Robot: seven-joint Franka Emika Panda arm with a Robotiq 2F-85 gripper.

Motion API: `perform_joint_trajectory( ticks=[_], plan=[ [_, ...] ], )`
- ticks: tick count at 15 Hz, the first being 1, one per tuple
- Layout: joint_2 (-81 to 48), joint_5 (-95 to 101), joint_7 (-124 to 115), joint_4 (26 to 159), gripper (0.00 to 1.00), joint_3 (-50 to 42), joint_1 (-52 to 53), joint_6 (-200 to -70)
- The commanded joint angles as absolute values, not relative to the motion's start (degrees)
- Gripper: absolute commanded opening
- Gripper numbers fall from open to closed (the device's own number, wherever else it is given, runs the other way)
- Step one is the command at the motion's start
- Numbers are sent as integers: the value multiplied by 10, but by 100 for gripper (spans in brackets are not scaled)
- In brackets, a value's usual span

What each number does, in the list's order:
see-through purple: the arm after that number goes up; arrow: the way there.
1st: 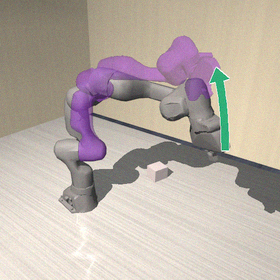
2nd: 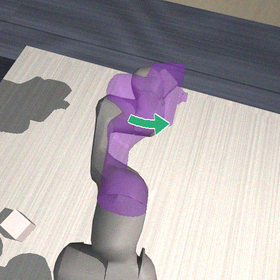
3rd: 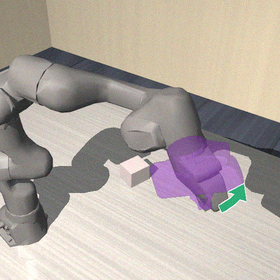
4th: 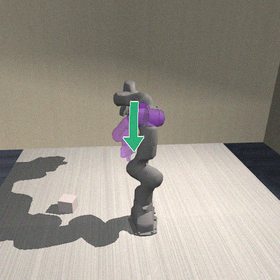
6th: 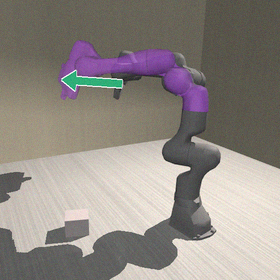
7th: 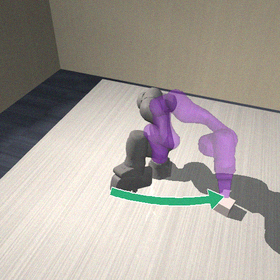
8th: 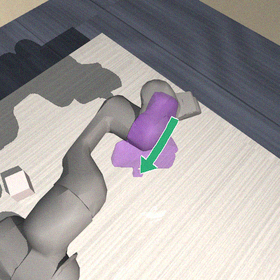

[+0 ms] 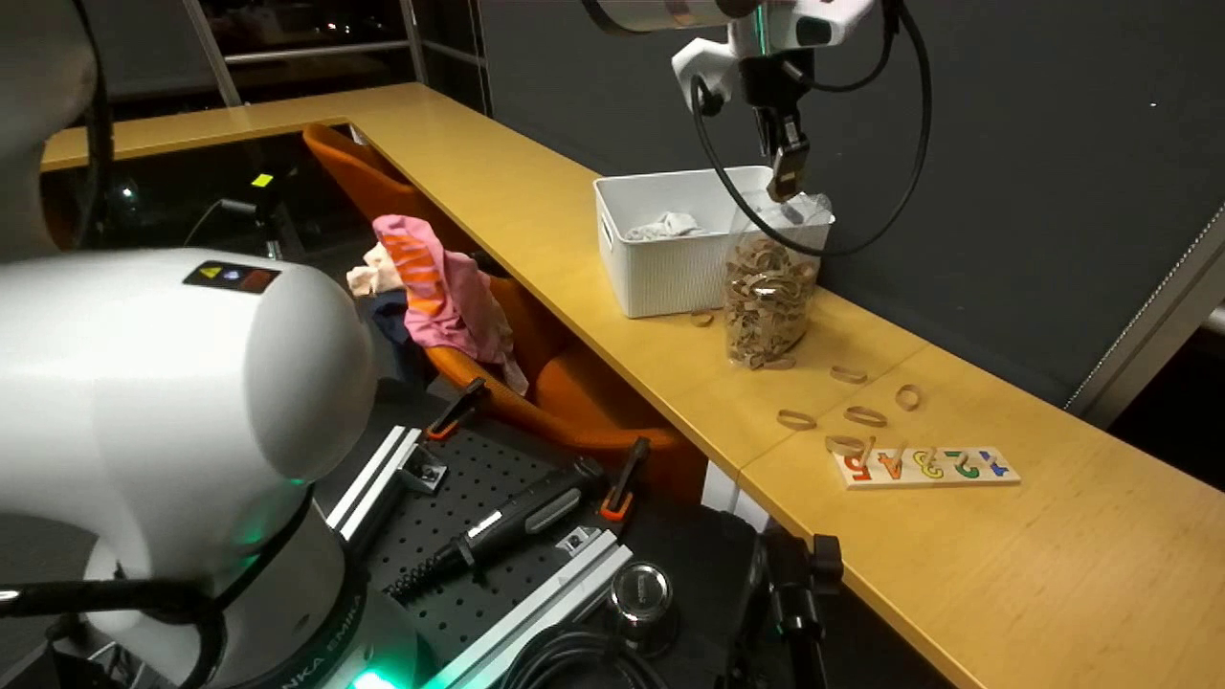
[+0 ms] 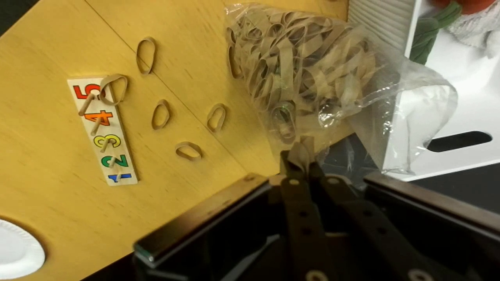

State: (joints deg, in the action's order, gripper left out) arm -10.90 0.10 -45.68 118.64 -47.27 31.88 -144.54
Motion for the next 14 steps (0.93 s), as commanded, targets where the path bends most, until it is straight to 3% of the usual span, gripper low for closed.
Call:
perform_joint_trajectory(
  ticks=[1, 5, 14],
  plan=[
    [-187, -27, -429, 1095, 1, -328, 164, -1430],
    [-230, 17, -455, 1028, 1, -238, 77, -1425],
    [-241, 99, -493, 1006, 1, -188, 63, -1428]
  ],
)
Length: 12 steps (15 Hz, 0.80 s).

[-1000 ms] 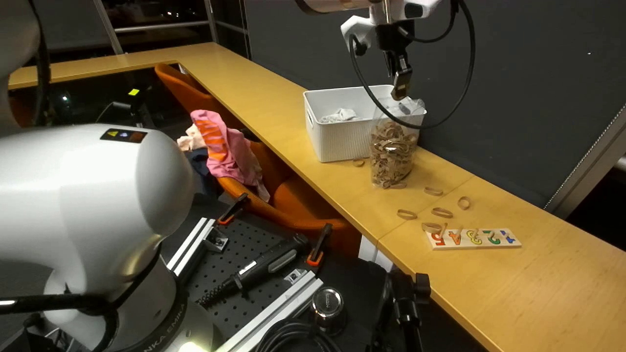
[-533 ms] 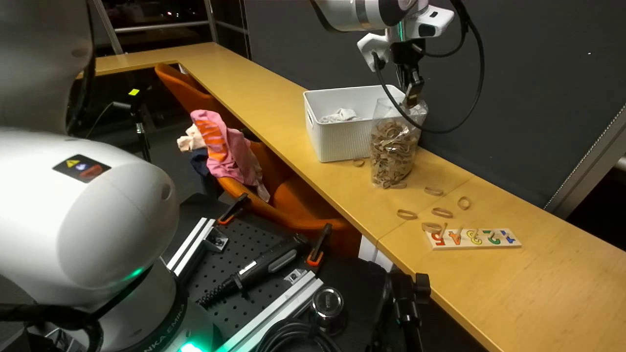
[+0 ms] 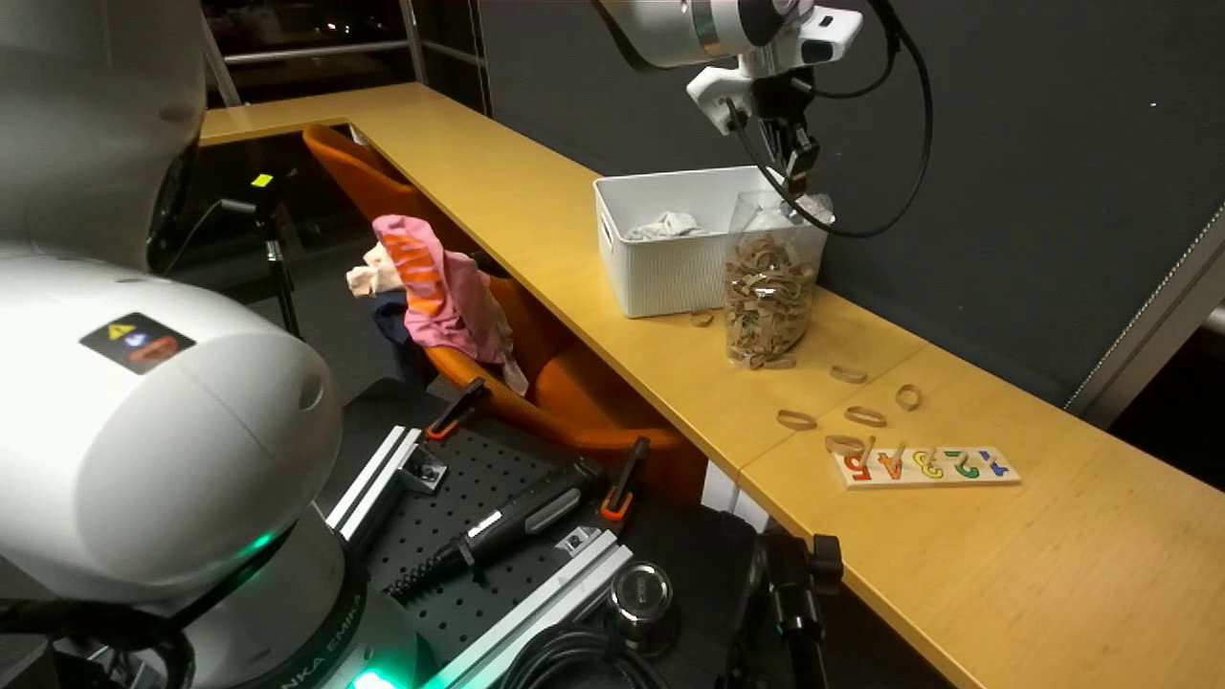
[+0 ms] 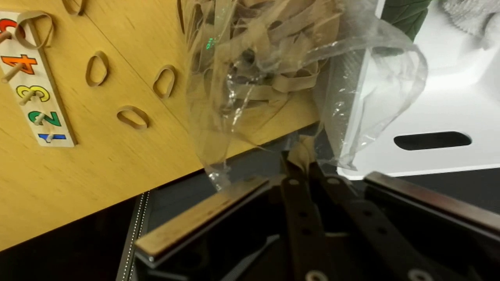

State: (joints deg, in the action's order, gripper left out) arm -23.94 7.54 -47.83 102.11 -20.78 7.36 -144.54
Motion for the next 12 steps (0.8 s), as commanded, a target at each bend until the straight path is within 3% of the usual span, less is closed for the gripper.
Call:
perform_joint_trajectory(
  ticks=[1, 3, 4, 6, 12],
  plan=[
    [-240, 98, -492, 1006, 1, -184, 61, -1427],
    [-239, 95, -488, 1008, 1, -178, 57, -1425],
    [-237, 93, -487, 1009, 29, -176, 56, -1426],
    [-233, 95, -488, 1015, 37, -175, 57, -1427],
    [-221, 106, -495, 1030, 82, -175, 63, -1431]
  ],
)
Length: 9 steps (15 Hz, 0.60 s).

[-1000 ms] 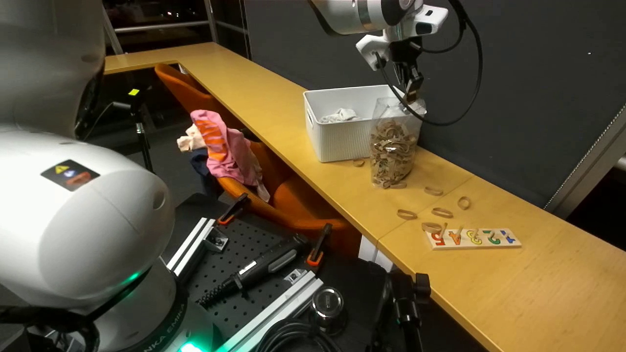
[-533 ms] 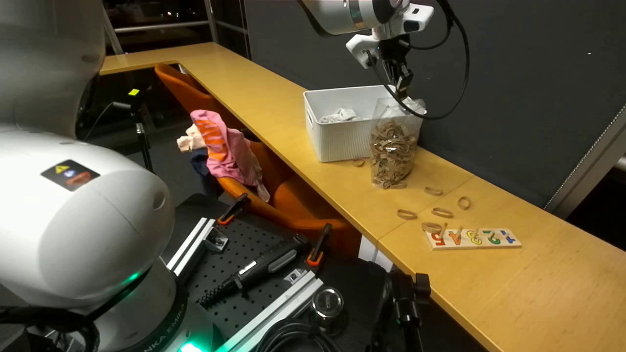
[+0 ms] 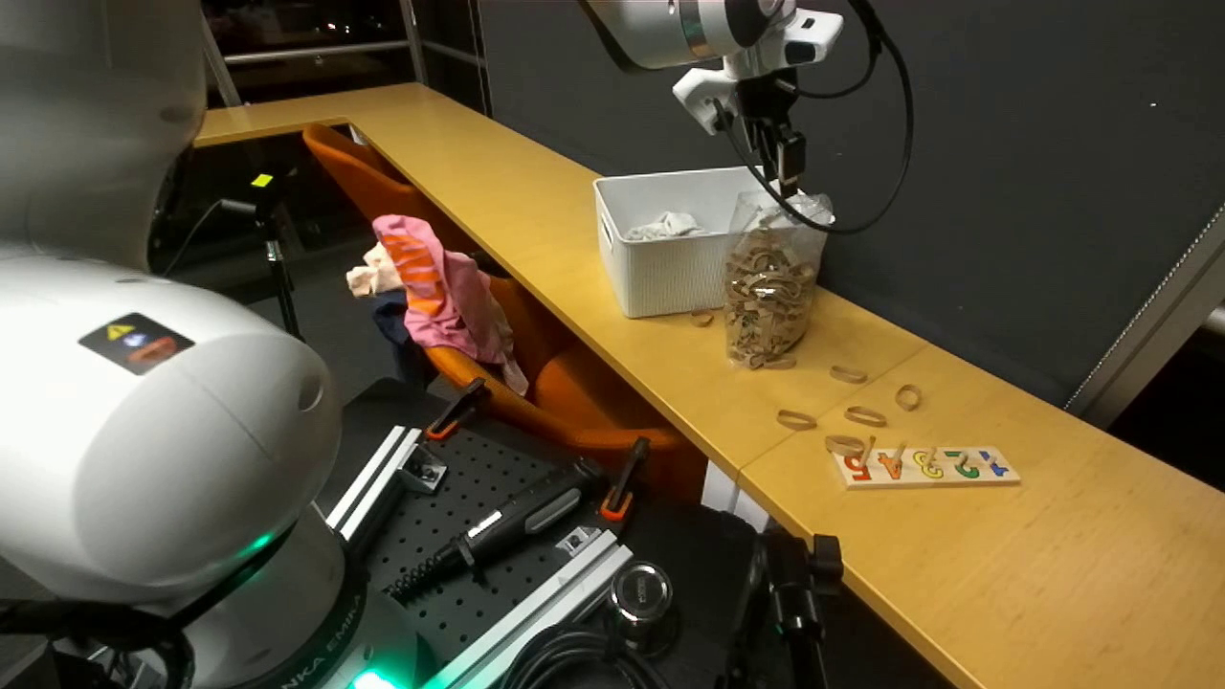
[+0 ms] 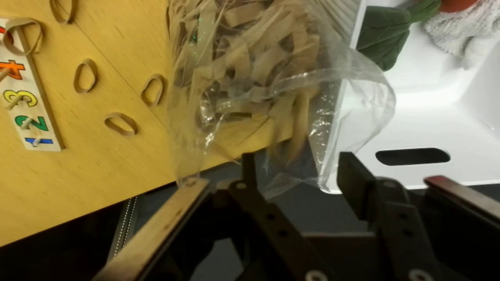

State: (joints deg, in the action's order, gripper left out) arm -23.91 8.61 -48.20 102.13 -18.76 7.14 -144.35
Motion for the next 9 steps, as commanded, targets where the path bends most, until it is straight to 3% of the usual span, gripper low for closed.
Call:
perform_joint_trajectory(
  ticks=[1, 3, 9],
  plan=[
    [-219, 107, -496, 1031, 88, -175, 63, -1431],
    [-210, 114, -499, 1039, 99, -178, 65, -1432],
    [-77, 186, -510, 1184, 100, -186, 58, -1439]
  ],
)
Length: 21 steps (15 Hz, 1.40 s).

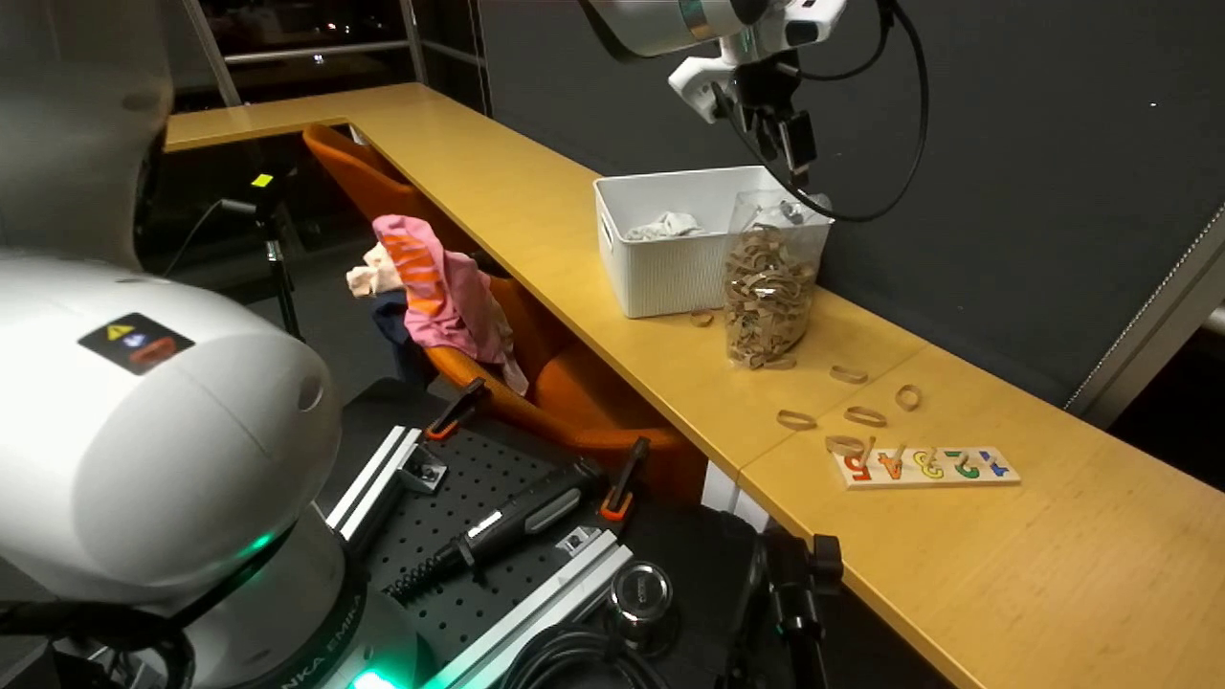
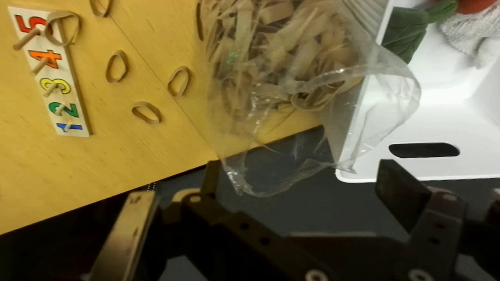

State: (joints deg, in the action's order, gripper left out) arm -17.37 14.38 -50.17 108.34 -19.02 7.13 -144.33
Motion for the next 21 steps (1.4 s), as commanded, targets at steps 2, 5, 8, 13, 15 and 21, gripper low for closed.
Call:
perform_joint_trajectory(
  ticks=[2, 5, 8, 13, 15, 21],
  plan=[
    [-38, 190, -482, 1231, 100, -179, 26, -1434],
    [-21, 187, -409, 1263, 100, -181, -33, -1418],
    [-72, 165, -315, 1225, 100, -191, -94, -1399],
    [-151, 172, -170, 1205, 100, -190, -141, -1409],
    [-175, 183, -118, 1205, 100, -190, -145, -1425],
    [-214, 213, 28, 1227, 100, -191, -150, -1498]
  ],
)
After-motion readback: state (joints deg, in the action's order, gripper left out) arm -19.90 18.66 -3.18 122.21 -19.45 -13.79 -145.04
